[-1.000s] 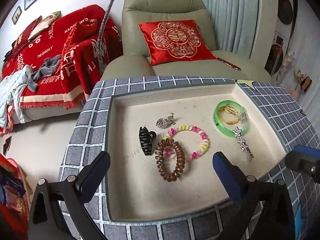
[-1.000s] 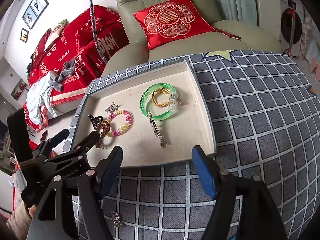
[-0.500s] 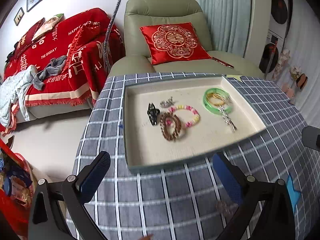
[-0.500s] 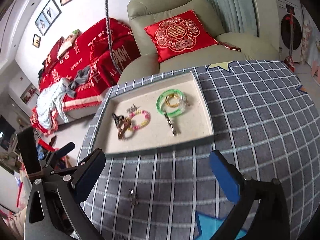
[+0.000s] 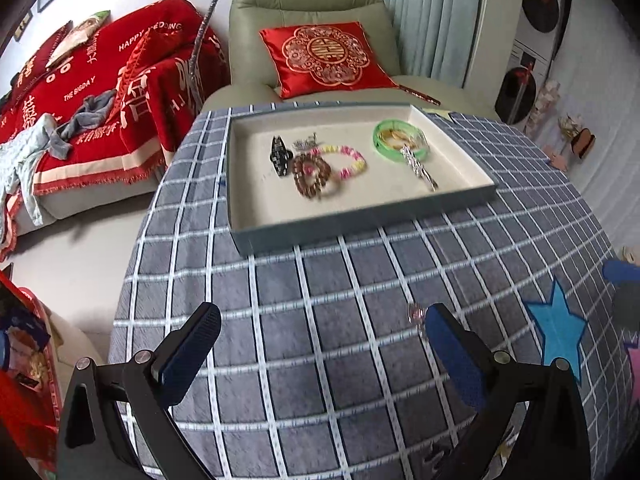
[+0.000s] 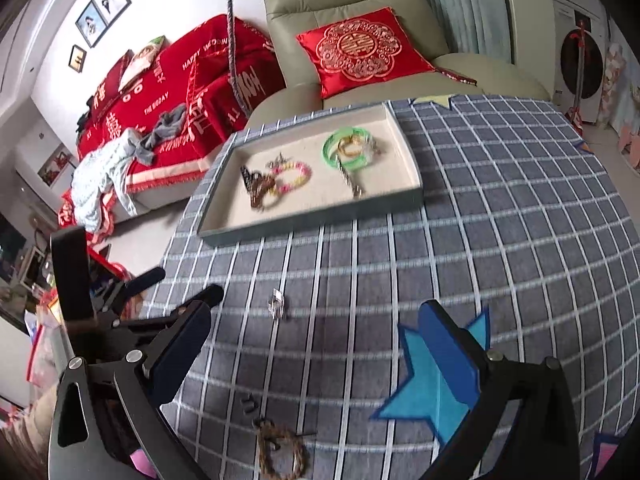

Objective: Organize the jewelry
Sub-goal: 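Move both tools toward the braided rope bracelet and pink heart charm, then grasp the braided rope bracelet with the right tool while the left tool grasps the pink heart charm, then carry the rope bracelet and heart charm up toward the tray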

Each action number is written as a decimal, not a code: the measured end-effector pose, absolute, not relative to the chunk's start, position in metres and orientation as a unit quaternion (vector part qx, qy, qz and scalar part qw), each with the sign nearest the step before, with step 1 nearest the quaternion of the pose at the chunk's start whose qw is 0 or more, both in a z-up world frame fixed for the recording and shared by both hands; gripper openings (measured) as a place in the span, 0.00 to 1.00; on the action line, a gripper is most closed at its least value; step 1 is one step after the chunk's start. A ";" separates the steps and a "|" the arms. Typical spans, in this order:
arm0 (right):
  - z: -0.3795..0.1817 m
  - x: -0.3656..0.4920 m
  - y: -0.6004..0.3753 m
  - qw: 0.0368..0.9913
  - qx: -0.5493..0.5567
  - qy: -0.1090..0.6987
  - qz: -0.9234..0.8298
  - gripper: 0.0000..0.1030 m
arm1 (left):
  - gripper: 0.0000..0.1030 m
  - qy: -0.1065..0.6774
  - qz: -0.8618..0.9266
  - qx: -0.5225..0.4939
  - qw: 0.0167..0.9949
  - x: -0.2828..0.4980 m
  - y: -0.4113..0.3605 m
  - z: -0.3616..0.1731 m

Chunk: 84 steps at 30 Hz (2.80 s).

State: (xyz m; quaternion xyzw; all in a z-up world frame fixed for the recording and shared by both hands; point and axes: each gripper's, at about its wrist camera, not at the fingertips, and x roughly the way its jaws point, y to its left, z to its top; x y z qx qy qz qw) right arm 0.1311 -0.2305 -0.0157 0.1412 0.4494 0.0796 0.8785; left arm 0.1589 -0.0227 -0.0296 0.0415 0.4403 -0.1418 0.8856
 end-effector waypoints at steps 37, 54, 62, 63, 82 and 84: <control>-0.105 0.044 -0.141 0.863 -0.029 0.502 0.046 0.73 | 0.76 0.472 -0.182 0.090 0.858 0.155 -0.082 -0.072; -0.091 0.052 -0.167 0.858 0.042 0.508 0.064 0.12 | 0.17 0.461 -0.217 0.071 0.857 0.141 -0.067 -0.060; -0.072 0.057 -0.195 0.868 0.088 0.485 0.058 0.11 | 0.17 0.455 -0.221 0.050 0.861 0.135 -0.052 -0.050; -0.071 0.058 -0.199 0.869 0.092 0.484 0.056 0.11 | 0.17 0.455 -0.218 0.049 0.862 0.135 -0.052 -0.048; -0.071 0.049 -0.231 0.871 0.137 0.469 0.053 0.11 | 0.96 0.493 -0.112 0.034 0.862 0.166 -0.080 -0.070; -0.073 0.048 -0.234 0.870 0.140 0.469 0.051 0.11 | 0.94 0.503 -0.113 0.047 0.855 0.172 -0.088 -0.075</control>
